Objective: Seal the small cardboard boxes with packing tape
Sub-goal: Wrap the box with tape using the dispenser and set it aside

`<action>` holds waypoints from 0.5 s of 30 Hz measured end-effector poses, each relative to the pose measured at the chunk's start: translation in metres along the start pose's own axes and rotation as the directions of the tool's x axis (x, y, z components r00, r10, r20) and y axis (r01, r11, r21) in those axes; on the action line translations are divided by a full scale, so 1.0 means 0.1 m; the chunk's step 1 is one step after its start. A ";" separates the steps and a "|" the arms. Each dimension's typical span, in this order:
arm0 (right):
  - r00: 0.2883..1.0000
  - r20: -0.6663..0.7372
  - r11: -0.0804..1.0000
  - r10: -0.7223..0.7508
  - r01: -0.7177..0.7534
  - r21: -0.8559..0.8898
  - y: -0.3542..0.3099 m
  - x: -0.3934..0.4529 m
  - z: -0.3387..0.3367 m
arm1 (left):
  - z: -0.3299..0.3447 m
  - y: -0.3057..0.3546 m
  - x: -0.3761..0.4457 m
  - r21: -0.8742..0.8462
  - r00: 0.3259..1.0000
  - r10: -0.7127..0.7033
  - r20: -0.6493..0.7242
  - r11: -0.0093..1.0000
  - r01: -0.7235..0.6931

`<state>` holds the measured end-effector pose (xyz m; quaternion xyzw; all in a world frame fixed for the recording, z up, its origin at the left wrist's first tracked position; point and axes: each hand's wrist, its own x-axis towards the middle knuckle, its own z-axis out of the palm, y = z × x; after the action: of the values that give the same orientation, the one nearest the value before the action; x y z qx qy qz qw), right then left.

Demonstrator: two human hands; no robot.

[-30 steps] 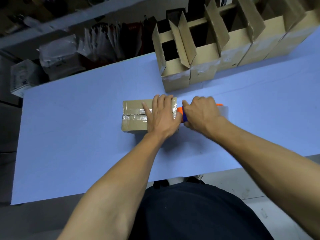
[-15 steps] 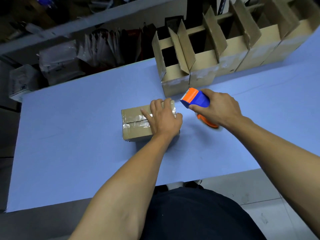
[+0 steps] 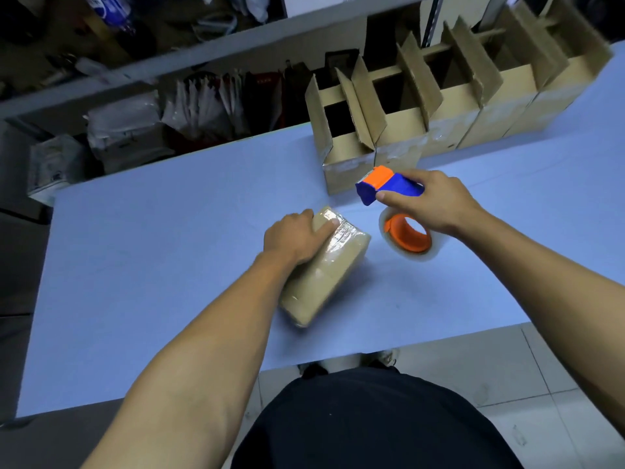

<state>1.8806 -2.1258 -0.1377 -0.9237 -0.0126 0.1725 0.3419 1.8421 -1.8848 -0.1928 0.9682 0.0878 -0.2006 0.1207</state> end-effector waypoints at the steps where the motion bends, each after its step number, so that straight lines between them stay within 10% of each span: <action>1: 1.000 0.029 1.000 -0.011 0.010 0.027 -0.04 -0.01 0.00 | 0.05 -0.02 -0.05 -0.100 0.998 -0.067 0.009 0.993 0.068; 6: 0.988 0.118 0.994 -0.098 0.091 0.061 -0.26 -0.01 0.06 | 0.27 0.03 -0.27 -0.372 0.962 -0.271 0.037 0.889 0.265; 10: 0.973 0.123 0.981 -0.194 0.193 0.022 -0.39 -0.03 0.03 | 0.19 0.03 -0.21 -0.557 0.961 -0.230 -0.155 0.823 0.107; 12: 0.963 0.117 0.970 -0.241 0.241 0.016 -0.41 -0.03 -0.02 | 0.02 0.04 -0.16 -0.721 0.916 -0.295 -0.273 0.693 0.008; 15: 0.952 0.108 0.958 -0.288 0.286 0.034 -0.42 -0.01 -0.06 | -0.29 0.10 -0.07 -0.936 0.975 -0.209 0.076 0.322 0.142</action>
<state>1.8854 -2.0978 -0.1062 -0.8978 -0.1641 0.1725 0.3705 1.8486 -1.8875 -0.1622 0.7140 0.2942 -0.0974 0.6278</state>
